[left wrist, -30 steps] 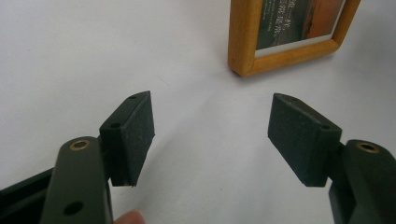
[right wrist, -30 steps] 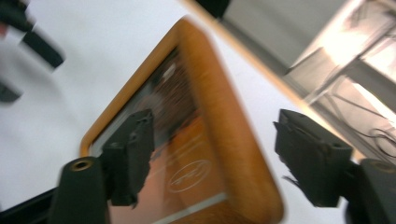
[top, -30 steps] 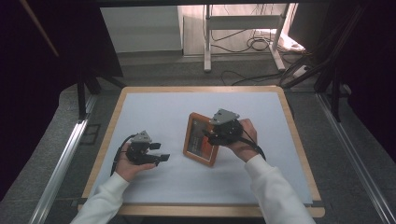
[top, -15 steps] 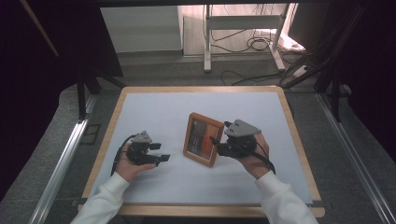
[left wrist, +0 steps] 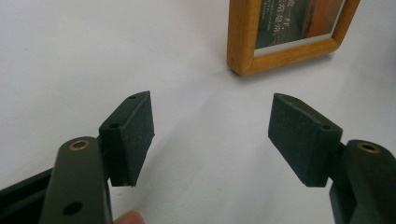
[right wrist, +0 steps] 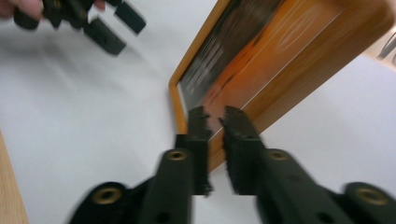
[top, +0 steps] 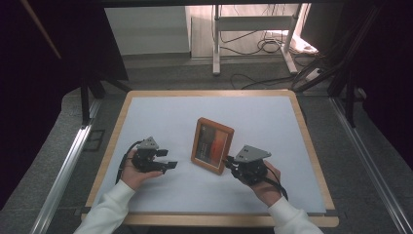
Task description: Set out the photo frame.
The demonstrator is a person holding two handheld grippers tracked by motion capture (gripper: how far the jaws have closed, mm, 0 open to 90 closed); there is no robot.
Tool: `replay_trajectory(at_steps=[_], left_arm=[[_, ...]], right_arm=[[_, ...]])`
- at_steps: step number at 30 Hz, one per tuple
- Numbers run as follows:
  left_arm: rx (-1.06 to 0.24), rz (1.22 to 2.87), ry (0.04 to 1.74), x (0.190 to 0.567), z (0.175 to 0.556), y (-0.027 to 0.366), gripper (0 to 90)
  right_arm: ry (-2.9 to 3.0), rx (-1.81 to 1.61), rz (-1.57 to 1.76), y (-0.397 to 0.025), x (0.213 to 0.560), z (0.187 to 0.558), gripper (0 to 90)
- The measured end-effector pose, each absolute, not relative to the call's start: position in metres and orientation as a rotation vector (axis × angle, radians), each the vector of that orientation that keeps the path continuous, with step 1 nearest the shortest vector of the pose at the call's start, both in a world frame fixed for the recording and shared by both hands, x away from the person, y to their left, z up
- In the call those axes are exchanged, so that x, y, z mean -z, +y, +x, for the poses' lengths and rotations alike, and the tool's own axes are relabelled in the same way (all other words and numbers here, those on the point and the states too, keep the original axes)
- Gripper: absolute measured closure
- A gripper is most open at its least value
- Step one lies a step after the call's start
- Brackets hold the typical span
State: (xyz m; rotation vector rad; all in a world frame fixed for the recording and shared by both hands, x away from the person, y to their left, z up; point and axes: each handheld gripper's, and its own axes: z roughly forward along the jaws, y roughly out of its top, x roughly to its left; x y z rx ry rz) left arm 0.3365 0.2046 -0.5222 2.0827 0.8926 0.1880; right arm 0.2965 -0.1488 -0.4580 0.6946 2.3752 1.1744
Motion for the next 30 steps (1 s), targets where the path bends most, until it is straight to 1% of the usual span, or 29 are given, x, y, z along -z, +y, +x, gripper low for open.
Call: replay_trajectory(at_steps=[2, 4, 12, 15, 30], left_arm=[[-0.185, 2.079, 0.899, 0.523, 0.336, 0.204, 31.1], [-0.184, 2.081, 0.897, 0.523, 0.337, 0.204, 31.1], [-0.183, 2.079, 0.895, 0.522, 0.336, 0.205, 31.1], [-0.182, 2.081, 0.894, 0.523, 0.337, 0.205, 31.1], [-0.182, 2.083, 0.894, 0.523, 0.336, 0.205, 31.1]], right_arm=[[2.412, -1.155, 0.689, -0.145, 0.467, 0.297, 87.8], [2.444, -1.134, 0.679, -0.139, 0.476, 0.298, 89.7], [2.529, -1.063, 0.635, -0.110, 0.504, 0.303, 89.9], [2.537, -1.041, 0.628, -0.105, 0.510, 0.305, 90.0], [2.521, -1.024, 0.670, -0.102, 0.521, 0.316, 90.0]])
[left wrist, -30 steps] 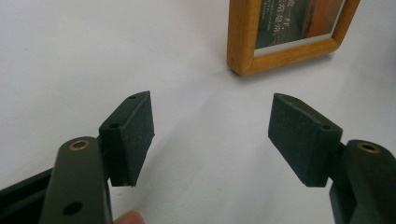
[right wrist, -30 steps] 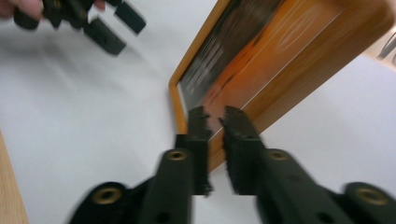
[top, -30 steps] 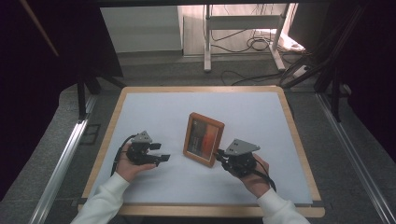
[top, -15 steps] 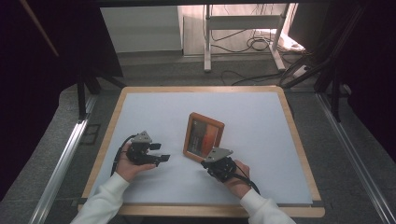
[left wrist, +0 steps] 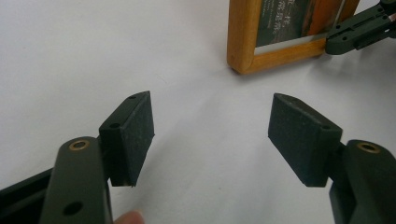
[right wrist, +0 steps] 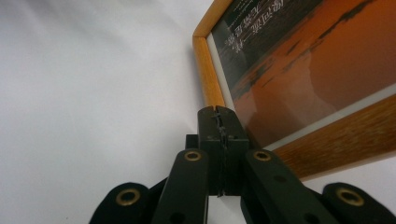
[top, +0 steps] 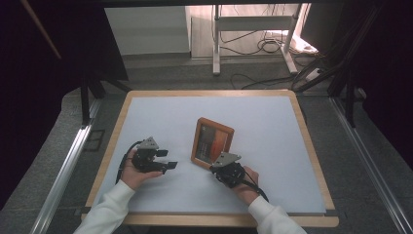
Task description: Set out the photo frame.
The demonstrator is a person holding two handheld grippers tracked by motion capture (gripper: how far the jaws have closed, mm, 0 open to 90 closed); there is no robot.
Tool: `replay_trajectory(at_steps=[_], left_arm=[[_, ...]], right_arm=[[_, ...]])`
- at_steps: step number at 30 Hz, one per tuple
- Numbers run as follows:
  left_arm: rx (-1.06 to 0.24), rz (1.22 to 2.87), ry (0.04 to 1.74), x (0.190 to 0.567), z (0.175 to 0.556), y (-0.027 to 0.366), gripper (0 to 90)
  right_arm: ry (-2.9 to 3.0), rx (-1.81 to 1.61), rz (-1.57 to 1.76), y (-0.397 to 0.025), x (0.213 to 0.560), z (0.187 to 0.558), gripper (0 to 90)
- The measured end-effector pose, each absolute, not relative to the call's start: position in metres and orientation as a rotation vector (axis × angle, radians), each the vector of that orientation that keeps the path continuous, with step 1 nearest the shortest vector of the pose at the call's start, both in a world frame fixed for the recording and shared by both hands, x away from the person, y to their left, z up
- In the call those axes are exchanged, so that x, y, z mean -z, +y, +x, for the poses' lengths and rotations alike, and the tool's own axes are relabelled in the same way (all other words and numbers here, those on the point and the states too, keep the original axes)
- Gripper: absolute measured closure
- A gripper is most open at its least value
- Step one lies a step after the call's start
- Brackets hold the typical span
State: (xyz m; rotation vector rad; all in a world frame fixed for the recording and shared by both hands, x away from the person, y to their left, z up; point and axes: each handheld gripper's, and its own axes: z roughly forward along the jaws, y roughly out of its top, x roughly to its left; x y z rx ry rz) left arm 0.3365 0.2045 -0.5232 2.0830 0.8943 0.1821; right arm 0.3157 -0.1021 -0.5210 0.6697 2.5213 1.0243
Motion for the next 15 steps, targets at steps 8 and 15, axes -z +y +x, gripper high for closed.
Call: replay_trajectory(at_steps=[8, 15], left_arm=[[-0.180, 2.082, 0.893, 0.523, 0.336, 0.205, 31.1], [-0.178, 2.084, 0.895, 0.524, 0.337, 0.204, 31.1]], right_arm=[[2.505, -1.039, 0.688, -0.107, 0.519, 0.317, 90.0], [2.496, -1.042, 0.696, -0.114, 0.517, 0.320, 90.0]])
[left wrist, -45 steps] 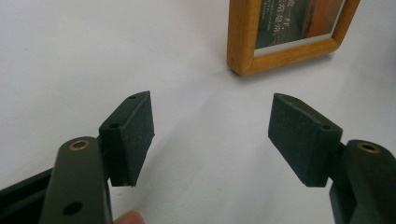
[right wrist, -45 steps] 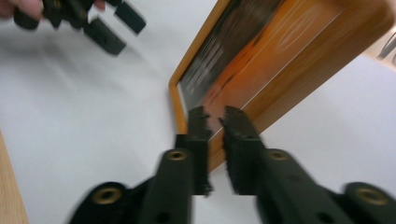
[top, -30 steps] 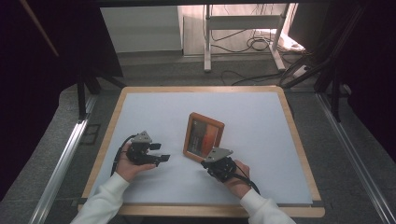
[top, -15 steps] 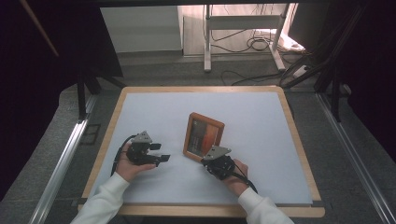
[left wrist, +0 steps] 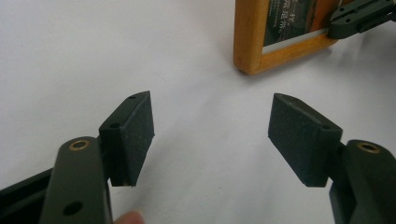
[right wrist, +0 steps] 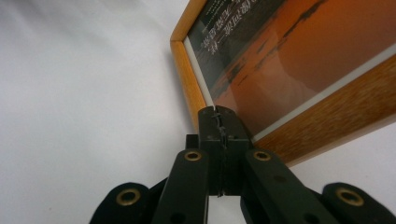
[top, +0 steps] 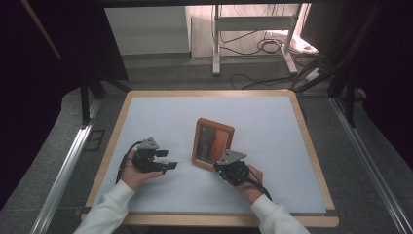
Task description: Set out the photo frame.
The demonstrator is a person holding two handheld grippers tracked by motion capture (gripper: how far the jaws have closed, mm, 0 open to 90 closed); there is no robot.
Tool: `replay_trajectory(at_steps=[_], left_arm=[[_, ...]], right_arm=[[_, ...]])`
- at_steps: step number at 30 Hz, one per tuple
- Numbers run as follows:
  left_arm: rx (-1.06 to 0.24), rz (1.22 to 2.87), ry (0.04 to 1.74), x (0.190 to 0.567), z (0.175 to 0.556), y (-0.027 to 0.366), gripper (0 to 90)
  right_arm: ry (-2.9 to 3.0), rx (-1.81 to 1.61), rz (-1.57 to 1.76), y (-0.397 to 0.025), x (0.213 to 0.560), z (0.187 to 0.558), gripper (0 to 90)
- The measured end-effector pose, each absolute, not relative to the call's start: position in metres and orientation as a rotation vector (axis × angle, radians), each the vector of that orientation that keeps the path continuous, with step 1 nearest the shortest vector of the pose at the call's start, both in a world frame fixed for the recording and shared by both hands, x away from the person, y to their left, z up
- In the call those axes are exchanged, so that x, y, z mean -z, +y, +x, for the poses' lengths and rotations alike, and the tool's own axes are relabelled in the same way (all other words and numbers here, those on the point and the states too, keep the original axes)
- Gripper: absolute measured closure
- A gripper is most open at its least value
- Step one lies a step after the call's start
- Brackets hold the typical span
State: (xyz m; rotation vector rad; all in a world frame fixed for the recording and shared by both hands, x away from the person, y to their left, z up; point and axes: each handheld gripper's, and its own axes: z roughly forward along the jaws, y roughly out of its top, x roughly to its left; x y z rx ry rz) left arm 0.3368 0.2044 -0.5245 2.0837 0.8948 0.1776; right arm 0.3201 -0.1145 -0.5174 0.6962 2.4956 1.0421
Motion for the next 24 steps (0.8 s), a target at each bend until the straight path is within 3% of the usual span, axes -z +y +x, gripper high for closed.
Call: replay_trajectory(at_steps=[24], left_arm=[[-0.179, 2.090, 0.897, 0.526, 0.338, 0.204, 31.1]], right_arm=[[2.460, -1.032, 0.715, -0.130, 0.517, 0.330, 90.0]])
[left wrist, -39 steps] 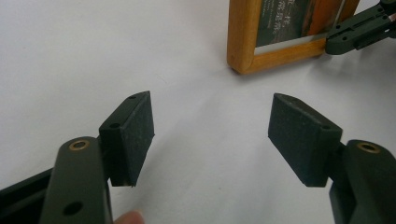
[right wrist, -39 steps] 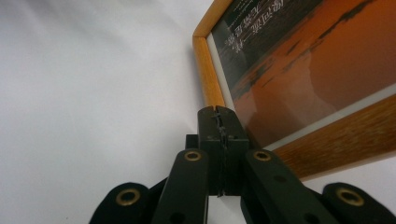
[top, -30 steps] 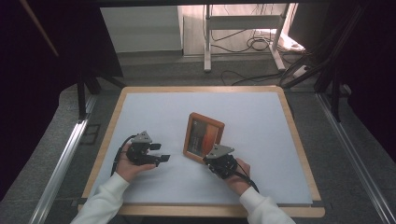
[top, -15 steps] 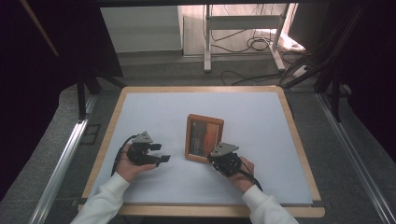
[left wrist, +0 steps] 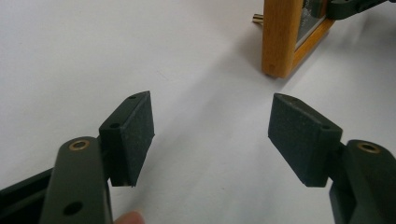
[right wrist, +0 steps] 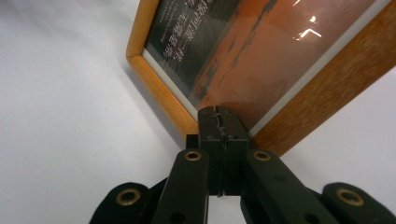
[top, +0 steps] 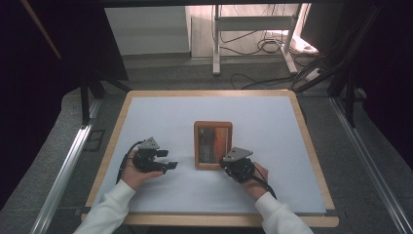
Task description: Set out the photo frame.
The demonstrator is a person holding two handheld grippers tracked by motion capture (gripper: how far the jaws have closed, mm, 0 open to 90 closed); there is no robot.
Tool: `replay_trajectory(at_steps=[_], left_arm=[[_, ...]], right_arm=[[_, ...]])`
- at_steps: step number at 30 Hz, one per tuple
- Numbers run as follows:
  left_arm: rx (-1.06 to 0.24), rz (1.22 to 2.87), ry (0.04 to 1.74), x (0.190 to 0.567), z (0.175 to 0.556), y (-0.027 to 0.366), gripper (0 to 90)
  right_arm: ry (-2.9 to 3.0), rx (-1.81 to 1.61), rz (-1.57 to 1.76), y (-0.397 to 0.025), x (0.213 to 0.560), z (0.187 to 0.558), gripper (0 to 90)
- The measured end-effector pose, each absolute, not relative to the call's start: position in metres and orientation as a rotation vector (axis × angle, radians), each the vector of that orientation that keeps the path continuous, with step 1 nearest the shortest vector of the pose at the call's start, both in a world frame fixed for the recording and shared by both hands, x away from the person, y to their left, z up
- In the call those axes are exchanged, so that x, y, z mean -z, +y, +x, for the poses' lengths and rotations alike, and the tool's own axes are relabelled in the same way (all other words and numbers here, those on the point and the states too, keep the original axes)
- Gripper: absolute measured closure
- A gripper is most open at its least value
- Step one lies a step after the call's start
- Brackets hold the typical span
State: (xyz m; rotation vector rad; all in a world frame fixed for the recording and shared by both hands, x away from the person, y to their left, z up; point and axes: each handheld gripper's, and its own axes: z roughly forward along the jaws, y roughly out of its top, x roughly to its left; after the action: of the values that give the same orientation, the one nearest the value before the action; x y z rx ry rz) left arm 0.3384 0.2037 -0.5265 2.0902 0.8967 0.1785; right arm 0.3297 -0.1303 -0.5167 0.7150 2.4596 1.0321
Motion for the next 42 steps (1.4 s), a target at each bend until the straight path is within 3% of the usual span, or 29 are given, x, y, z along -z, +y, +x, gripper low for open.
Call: replay_trajectory(at_steps=[29, 36, 42], left_arm=[[-0.190, 2.086, 0.883, 0.523, 0.334, 0.201, 31.1], [-0.196, 2.080, 0.891, 0.522, 0.331, 0.203, 31.1], [-0.201, 2.090, 0.887, 0.523, 0.330, 0.199, 31.0]], right_arm=[[2.439, -1.065, 0.708, -0.138, 0.512, 0.321, 90.0], [2.402, -1.156, 0.771, -0.167, 0.502, 0.310, 89.8], [2.377, -1.263, 0.899, -0.201, 0.503, 0.309, 67.5]])
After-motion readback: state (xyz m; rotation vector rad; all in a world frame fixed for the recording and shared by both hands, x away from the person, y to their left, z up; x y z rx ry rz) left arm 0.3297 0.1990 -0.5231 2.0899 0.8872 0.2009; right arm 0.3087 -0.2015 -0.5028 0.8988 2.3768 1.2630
